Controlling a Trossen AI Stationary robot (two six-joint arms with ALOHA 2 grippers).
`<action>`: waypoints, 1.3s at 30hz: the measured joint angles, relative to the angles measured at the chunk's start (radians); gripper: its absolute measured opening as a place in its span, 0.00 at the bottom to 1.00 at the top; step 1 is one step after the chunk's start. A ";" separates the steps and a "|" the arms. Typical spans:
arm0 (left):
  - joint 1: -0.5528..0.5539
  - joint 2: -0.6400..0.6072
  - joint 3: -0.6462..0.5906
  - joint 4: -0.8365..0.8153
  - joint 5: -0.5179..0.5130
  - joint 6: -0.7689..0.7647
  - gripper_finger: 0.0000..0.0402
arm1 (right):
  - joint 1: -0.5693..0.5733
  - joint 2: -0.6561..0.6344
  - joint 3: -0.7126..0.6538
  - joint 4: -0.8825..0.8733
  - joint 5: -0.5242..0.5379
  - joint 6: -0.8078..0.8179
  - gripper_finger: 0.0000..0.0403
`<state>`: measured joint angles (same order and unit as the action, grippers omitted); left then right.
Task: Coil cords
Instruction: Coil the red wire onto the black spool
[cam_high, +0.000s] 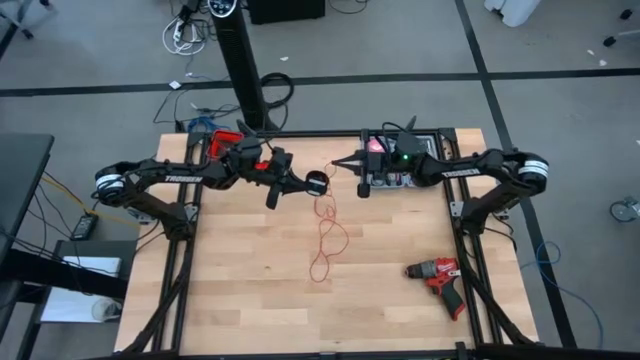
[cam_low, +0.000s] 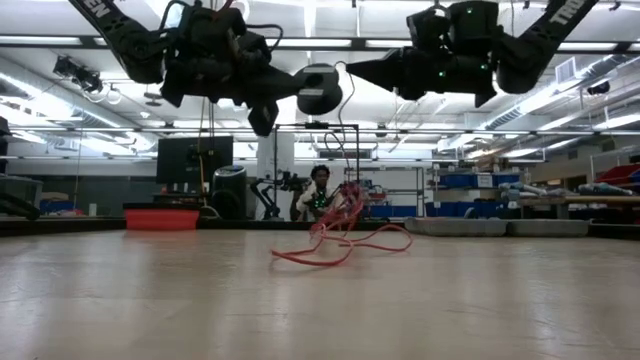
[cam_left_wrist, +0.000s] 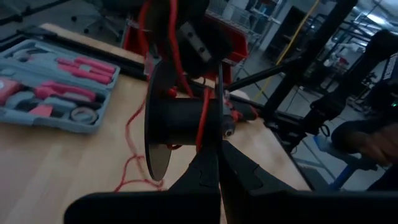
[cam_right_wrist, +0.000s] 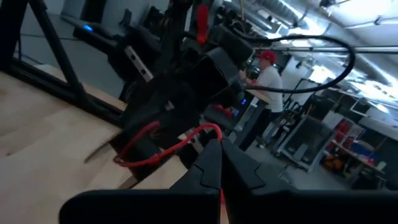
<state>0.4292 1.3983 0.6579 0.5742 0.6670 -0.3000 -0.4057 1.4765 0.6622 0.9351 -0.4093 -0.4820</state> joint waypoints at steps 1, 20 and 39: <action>-0.002 0.000 0.000 0.009 0.000 -0.002 0.00 | 0.002 0.014 0.012 -0.001 -0.008 0.001 0.00; -0.017 0.000 0.000 0.119 0.093 0.081 0.00 | 0.026 0.176 0.184 -0.093 -0.132 -0.001 0.00; -0.018 0.000 0.000 0.254 -0.070 0.305 0.00 | 0.046 0.173 0.183 -0.155 -0.175 0.142 0.03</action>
<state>0.4117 1.3983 0.6582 0.8280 0.5973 0.0047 -0.3600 1.6497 0.8455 0.7799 -0.5838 -0.3401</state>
